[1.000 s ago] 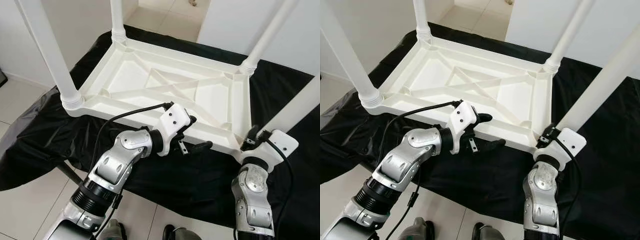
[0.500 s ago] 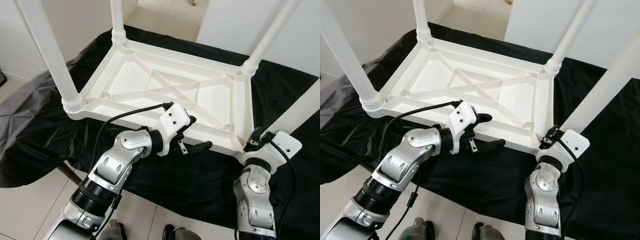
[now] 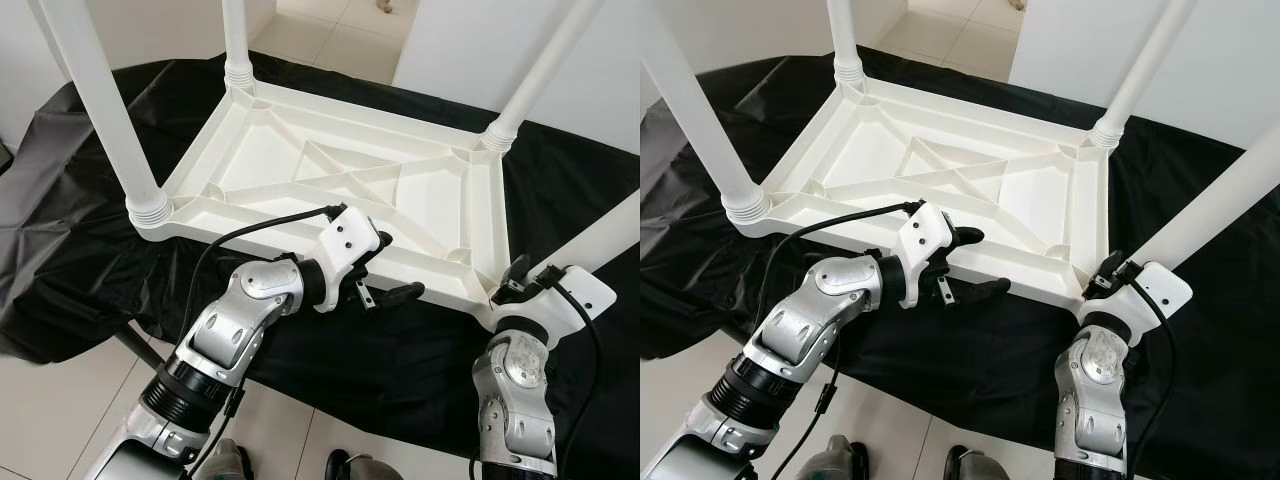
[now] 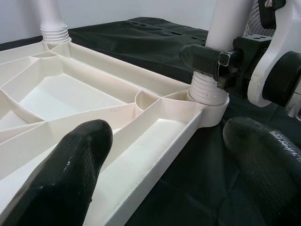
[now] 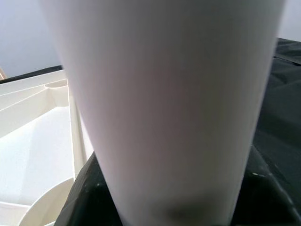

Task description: Building children table

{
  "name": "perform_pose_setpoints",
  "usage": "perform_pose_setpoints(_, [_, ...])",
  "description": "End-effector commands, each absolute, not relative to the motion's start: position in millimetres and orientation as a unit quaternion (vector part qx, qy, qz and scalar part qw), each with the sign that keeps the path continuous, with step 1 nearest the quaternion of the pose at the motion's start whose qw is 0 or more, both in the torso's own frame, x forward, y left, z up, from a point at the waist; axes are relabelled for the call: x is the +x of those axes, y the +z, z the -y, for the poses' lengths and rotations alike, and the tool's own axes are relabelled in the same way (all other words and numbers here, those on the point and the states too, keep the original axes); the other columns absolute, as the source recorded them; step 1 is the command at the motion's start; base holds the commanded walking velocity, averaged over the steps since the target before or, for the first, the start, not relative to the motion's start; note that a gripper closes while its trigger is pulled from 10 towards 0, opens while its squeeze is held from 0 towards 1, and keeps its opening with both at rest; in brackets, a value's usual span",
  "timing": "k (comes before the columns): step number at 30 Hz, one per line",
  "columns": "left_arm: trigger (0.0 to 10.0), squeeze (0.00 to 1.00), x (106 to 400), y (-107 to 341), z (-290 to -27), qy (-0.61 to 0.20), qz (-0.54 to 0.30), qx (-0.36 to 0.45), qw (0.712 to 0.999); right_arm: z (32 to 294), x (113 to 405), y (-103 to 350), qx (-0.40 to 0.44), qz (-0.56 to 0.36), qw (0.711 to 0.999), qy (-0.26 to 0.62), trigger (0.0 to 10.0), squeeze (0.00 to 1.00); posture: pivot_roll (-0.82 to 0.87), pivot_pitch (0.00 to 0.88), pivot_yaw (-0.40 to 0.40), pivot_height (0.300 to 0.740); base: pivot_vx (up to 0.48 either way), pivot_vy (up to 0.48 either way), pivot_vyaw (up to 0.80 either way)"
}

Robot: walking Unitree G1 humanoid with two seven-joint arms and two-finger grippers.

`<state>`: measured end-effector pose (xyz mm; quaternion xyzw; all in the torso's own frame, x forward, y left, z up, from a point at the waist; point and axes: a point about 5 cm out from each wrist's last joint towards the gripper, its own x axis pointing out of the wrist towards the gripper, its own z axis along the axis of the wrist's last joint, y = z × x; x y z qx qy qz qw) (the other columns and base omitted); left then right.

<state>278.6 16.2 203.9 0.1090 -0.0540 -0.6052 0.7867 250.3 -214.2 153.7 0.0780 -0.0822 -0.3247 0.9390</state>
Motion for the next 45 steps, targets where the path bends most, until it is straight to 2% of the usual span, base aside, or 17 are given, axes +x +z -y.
perform_pose_setpoints(1, [10.0, 0.00, 275, 206, -13, -0.612, 0.060, 0.111, 0.781, 221, 241, 120, 0.092, 0.000, 0.928, -0.360, 10.0, 0.00, 0.02, 0.167, -0.050, 0.740, 0.000, 0.000, 0.00])
perform_pose_setpoints(11, [10.0, 0.00, 274, 206, -12, -0.614, 0.060, 0.110, 0.780, 221, 235, 116, 0.095, -0.007, 0.914, -0.393, 10.0, 0.00, 0.03, 0.165, -0.053, 0.740, 0.000, 0.000, 0.00])
perform_pose_setpoints(22, [10.0, 0.00, 272, 205, -13, -0.616, 0.059, 0.110, 0.778, 215, 242, 124, 0.087, 0.014, 0.932, -0.351, 10.0, 0.00, 0.03, 0.160, -0.052, 0.740, 0.000, 0.000, 0.00])
perform_pose_setpoints(23, [10.0, 0.00, 272, 205, -12, -0.616, 0.059, 0.111, 0.778, 215, 242, 126, 0.084, 0.022, 0.934, -0.345, 10.0, 0.11, 0.03, 0.160, -0.053, 0.740, 0.000, 0.000, 0.00])
perform_pose_setpoints(25, [10.0, 0.00, 272, 205, -12, -0.616, 0.059, 0.111, 0.778, 215, 243, 127, 0.082, 0.027, 0.936, -0.342, 10.0, 0.11, 0.03, 0.160, -0.053, 0.740, 0.000, 0.000, 0.00])
perform_pose_setpoints(26, [10.0, 0.00, 272, 205, -12, -0.617, 0.059, 0.111, 0.777, 215, 243, 129, 0.085, 0.033, 0.938, -0.335, 10.0, 0.51, 0.02, 0.158, -0.052, 0.740, 0.000, 0.000, 0.00])
perform_pose_setpoints(27, [10.0, 0.00, 272, 205, -12, -0.617, 0.059, 0.110, 0.777, 215, 245, 133, 0.082, 0.047, 0.941, -0.324, 10.0, 1.00, 0.02, 0.157, -0.052, 0.740, 0.000, 0.000, 0.00])
perform_pose_setpoints(39, [10.0, 0.00, 271, 205, -10, -0.620, 0.060, 0.108, 0.775, 225, 251, 148, 0.051, 0.086, 0.954, -0.283, 10.0, 1.00, 0.02, 0.156, -0.051, 0.740, 0.000, 0.000, 0.00])
perform_pose_setpoints(40, [10.0, 0.00, 271, 205, -10, -0.620, 0.060, 0.108, 0.775, 229, 253, 154, 0.032, 0.098, 0.958, -0.269, 10.0, 0.00, 0.01, 0.162, -0.051, 0.740, 0.000, 0.000, 0.00])
perform_pose_setpoints(45, [10.0, 0.00, 271, 205, -10, -0.619, 0.059, 0.106, 0.776, 230, 258, 163, 0.018, 0.108, 0.971, -0.213, 10.0, 0.00, 0.01, 0.168, -0.050, 0.740, 0.000, 0.000, 0.00])
